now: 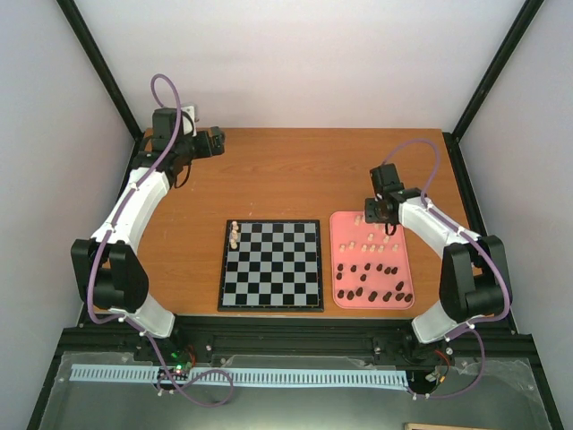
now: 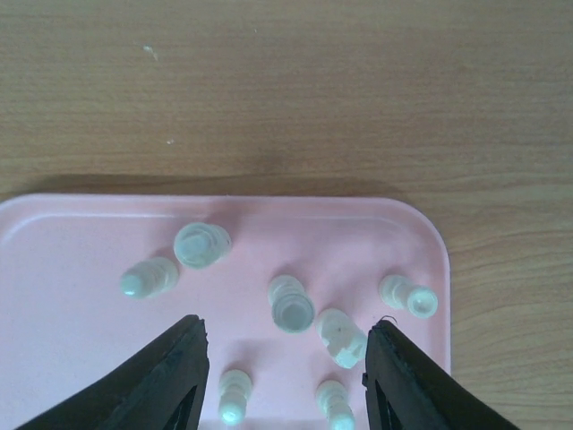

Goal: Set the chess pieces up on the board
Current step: Pick up the chess piece from the storage box.

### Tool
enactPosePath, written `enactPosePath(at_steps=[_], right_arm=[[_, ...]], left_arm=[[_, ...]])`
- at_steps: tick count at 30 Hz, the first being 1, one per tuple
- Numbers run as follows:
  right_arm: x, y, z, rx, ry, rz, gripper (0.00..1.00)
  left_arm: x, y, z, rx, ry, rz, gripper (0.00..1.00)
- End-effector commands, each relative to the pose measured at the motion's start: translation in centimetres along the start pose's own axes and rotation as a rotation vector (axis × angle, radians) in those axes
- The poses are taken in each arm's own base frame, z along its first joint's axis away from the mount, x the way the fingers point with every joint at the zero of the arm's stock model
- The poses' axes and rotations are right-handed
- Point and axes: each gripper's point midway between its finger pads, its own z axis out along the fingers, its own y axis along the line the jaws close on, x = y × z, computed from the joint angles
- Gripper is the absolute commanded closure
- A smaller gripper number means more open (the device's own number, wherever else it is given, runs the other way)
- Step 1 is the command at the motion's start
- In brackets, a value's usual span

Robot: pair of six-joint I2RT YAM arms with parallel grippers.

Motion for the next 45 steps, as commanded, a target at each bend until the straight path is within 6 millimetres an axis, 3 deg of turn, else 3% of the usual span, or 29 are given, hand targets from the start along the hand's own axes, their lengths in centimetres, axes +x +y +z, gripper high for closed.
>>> enactPosePath(at_steps=[1, 13, 30, 45], right_arm=[[0.4, -1.1, 0.3, -0.002, 0.011, 0.037, 0.51], [1.3, 0.0, 3.5, -0.055, 0.076, 0.026, 0.52], [1.2, -0.7, 5.3, -0.032, 0.099, 0.041, 0.58], [0.6, -1.0, 5.2, -0.018, 0.084, 0.05, 0.85]], left_arm=[[-1.8, -1.0, -0.3, 0.034, -0.045, -0.005, 0.0], [-1.8, -1.0, -0.3, 0.034, -0.045, -0.006, 0.0], [-1.7, -0.9, -0.1, 0.031, -0.042, -0.007, 0.0], [-1.8, -0.9, -0.2, 0.031, -0.043, -0.007, 0.0]])
